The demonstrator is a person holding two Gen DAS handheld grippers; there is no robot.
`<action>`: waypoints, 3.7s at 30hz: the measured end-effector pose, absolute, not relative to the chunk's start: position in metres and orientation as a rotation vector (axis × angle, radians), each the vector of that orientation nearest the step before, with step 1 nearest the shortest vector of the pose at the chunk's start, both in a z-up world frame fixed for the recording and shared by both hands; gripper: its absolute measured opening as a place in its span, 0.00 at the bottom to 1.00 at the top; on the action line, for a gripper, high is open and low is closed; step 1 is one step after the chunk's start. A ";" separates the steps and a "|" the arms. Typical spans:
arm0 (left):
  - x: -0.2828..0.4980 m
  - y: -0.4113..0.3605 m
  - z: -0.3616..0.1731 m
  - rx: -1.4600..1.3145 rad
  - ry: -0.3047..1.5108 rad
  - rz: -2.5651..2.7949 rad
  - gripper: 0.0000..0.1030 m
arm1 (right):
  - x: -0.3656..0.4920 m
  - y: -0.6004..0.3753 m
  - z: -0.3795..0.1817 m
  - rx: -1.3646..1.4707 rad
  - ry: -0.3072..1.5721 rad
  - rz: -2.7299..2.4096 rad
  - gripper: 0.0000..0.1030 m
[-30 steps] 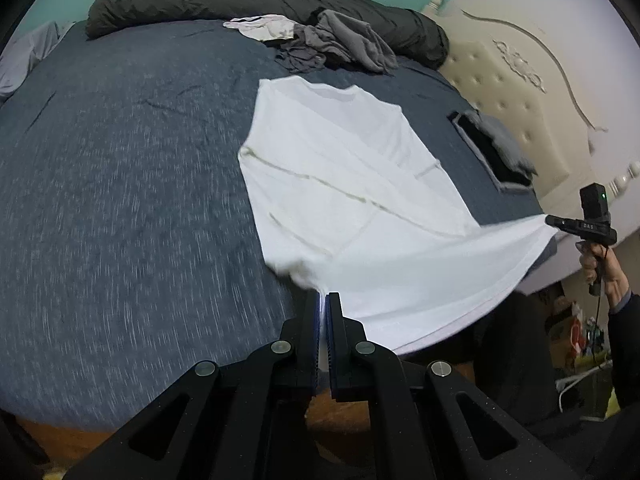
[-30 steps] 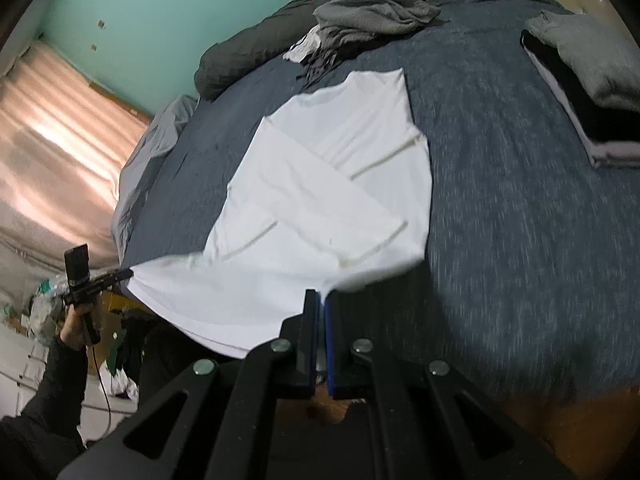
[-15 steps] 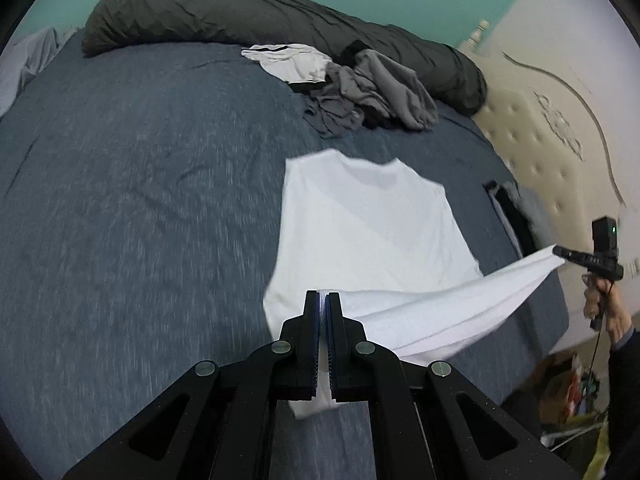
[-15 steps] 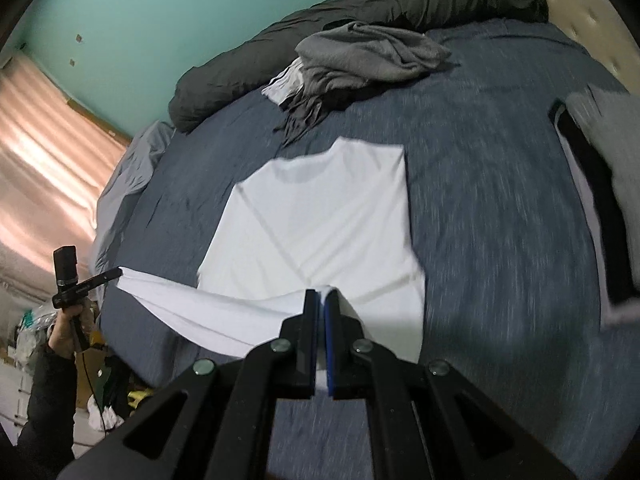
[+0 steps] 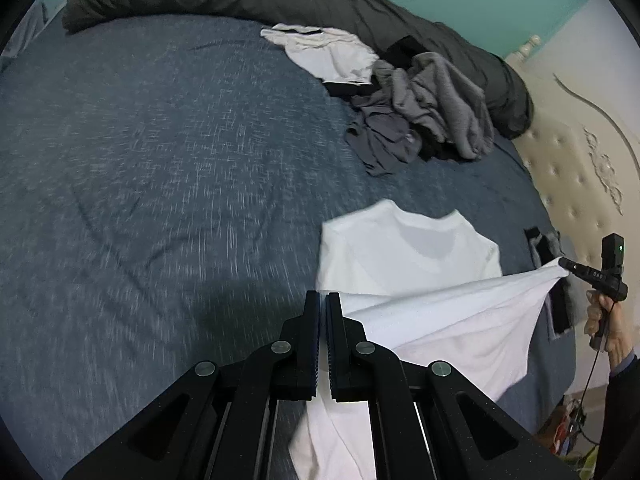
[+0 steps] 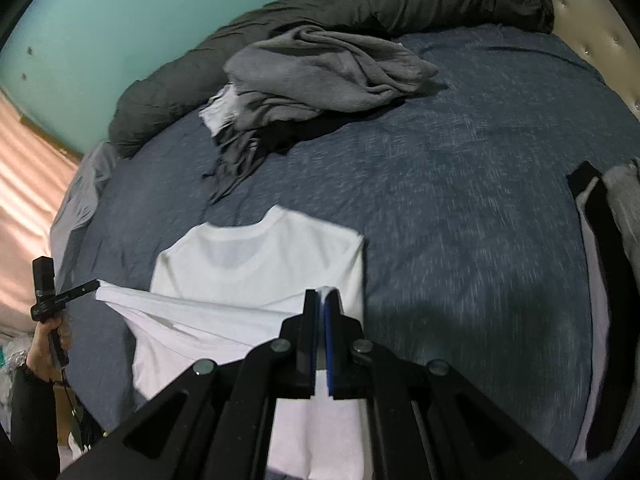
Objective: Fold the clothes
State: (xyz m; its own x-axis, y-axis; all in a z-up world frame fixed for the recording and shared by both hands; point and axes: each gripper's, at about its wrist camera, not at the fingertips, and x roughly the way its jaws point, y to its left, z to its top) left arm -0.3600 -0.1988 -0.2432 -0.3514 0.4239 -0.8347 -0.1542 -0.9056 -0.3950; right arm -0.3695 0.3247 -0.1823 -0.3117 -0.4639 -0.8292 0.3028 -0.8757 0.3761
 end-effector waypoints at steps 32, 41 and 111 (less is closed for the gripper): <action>-0.339 -0.141 -0.317 -1.505 -0.058 2.275 0.07 | -0.350 0.279 -0.291 1.402 0.046 -2.205 0.25; -0.366 -0.145 -0.337 -1.480 -0.042 2.380 0.07 | -0.349 0.251 -0.314 1.360 0.288 -2.205 0.25; -0.438 -0.198 -0.342 -1.439 -0.337 2.544 0.08 | -0.458 0.293 -0.316 1.346 -0.073 -2.446 0.06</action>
